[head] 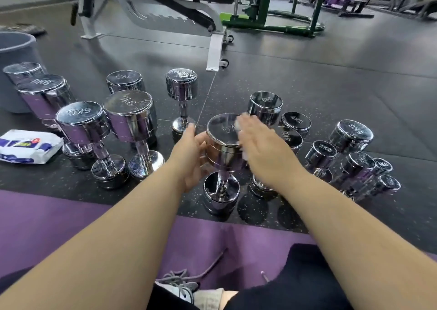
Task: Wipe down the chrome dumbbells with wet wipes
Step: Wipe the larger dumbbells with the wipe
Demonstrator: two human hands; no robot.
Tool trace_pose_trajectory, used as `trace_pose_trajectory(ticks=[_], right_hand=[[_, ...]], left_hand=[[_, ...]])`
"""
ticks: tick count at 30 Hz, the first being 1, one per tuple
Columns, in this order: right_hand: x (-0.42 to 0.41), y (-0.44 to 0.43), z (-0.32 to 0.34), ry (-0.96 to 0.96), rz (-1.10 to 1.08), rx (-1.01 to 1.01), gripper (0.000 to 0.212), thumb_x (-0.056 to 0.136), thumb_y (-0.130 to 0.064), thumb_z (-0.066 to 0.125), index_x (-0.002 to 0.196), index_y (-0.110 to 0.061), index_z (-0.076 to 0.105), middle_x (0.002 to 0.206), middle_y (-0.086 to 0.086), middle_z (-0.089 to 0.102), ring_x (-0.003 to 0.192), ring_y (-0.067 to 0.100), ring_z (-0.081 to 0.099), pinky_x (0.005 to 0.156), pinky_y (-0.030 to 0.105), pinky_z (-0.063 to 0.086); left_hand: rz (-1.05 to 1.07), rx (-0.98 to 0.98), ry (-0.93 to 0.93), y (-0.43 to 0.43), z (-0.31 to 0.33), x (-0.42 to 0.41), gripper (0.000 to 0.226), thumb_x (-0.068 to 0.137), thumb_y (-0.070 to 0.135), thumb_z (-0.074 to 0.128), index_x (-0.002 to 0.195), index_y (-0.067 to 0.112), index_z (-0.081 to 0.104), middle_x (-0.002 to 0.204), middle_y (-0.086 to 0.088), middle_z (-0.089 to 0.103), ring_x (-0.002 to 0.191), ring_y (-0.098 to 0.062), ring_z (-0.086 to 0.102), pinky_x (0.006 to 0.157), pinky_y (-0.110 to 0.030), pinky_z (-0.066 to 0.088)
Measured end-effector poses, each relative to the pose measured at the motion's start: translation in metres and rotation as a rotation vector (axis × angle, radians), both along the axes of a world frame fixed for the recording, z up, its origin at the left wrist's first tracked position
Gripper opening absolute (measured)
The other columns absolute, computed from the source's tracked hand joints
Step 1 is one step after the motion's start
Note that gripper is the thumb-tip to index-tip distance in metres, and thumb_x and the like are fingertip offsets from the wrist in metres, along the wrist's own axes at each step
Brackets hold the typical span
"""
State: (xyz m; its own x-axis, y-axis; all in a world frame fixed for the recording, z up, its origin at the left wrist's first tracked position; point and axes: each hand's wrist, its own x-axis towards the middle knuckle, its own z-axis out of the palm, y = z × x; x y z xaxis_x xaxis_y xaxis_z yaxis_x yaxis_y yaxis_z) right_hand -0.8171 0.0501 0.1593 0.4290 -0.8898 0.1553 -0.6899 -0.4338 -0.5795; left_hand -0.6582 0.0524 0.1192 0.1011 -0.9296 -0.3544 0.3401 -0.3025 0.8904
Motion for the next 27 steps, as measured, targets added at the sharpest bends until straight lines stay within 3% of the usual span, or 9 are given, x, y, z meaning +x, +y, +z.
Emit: trace_pose_trajectory(ticks=[1,3,5,9,12,13,14,15,27], right_hand=[[0.0,0.001,-0.002,-0.226,-0.121,0.192,0.043,0.107,-0.037,0.028,0.148,-0.027,0.04,0.144,-0.012,0.047,0.133,0.004,0.04,0.114,0.015,0.019],[0.005,0.004,-0.018,-0.596,-0.312,0.506,0.036,0.1,-0.054,0.032,0.109,-0.033,0.06,0.1,-0.011,0.058,0.101,0.011,0.053,0.111,0.027,0.036],[0.01,-0.003,-0.031,-0.717,-0.395,0.616,0.049,0.091,-0.066,0.035,0.088,-0.025,0.062,0.085,-0.006,0.063,0.089,0.018,0.059,0.101,0.045,0.047],[0.009,-0.012,-0.016,-0.855,-0.338,0.913,0.039,0.092,-0.065,0.044,0.09,-0.03,0.062,0.077,-0.002,0.062,0.059,0.011,0.058,0.067,0.03,0.047],[0.006,-0.018,-0.026,-0.835,-0.238,0.871,0.032,0.091,-0.058,0.051,0.094,-0.029,0.064,0.078,0.01,0.049,0.06,0.012,0.045,0.062,0.027,0.041],[0.006,-0.019,-0.03,-0.838,-0.259,0.842,0.055,0.091,-0.057,0.052,0.129,-0.016,0.046,0.071,0.008,0.044,0.057,0.011,0.041,0.06,0.026,0.039],[0.006,-0.02,-0.033,-0.86,-0.227,0.802,0.035,0.091,-0.056,0.053,0.09,-0.024,0.037,0.066,0.005,0.04,0.054,0.01,0.039,0.058,0.025,0.038],[0.008,-0.021,-0.035,-0.883,-0.229,0.775,0.039,0.09,-0.057,0.054,0.101,-0.019,0.058,0.063,0.002,0.038,0.053,0.01,0.038,0.057,0.025,0.038],[0.006,-0.039,-0.034,-0.828,-0.283,0.582,0.046,0.084,-0.055,0.051,0.065,-0.013,0.047,0.068,0.01,0.033,0.067,0.029,0.03,0.072,0.035,0.04]], left_hand=[[-0.006,0.031,-0.035,0.002,-0.001,-0.001,0.064,0.1,0.06,0.02,0.096,0.018,0.068,0.098,-0.008,0.066,0.092,-0.026,0.058,0.076,-0.036,0.048],[-0.039,0.103,-0.141,0.003,0.0,-0.001,0.062,0.096,0.065,0.026,0.088,0.015,0.062,0.092,-0.007,0.067,0.088,-0.025,0.062,0.074,-0.036,0.051],[-0.086,0.139,-0.271,0.001,0.005,0.002,0.071,0.091,0.074,0.028,0.086,0.014,0.064,0.083,-0.007,0.069,0.075,-0.021,0.065,0.066,-0.031,0.052],[-0.186,0.086,-0.25,-0.005,0.016,0.006,0.071,0.089,0.076,0.032,0.104,0.015,0.065,0.071,-0.004,0.072,0.062,-0.018,0.071,0.054,-0.028,0.054],[-0.148,0.018,-0.227,-0.01,0.01,0.0,0.056,0.091,0.064,0.046,0.115,0.018,0.066,0.088,-0.007,0.075,0.077,-0.024,0.073,0.063,-0.035,0.058],[-0.121,0.004,-0.216,-0.011,0.007,-0.003,0.052,0.091,0.062,0.048,0.114,0.019,0.067,0.09,-0.007,0.076,0.079,-0.025,0.074,0.066,-0.036,0.059],[-0.104,-0.011,-0.209,-0.012,0.005,-0.004,0.048,0.092,0.061,0.048,0.111,0.021,0.067,0.091,-0.008,0.076,0.08,-0.026,0.074,0.067,-0.038,0.059],[-0.096,-0.03,-0.212,-0.014,0.005,-0.005,0.045,0.093,0.059,0.047,0.108,0.022,0.068,0.09,-0.008,0.076,0.079,-0.026,0.074,0.069,-0.039,0.06],[-0.036,-0.114,-0.177,-0.045,0.003,-0.02,0.049,0.094,0.063,0.039,0.104,0.026,0.07,0.096,-0.001,0.077,0.087,-0.021,0.073,0.078,-0.041,0.058]])
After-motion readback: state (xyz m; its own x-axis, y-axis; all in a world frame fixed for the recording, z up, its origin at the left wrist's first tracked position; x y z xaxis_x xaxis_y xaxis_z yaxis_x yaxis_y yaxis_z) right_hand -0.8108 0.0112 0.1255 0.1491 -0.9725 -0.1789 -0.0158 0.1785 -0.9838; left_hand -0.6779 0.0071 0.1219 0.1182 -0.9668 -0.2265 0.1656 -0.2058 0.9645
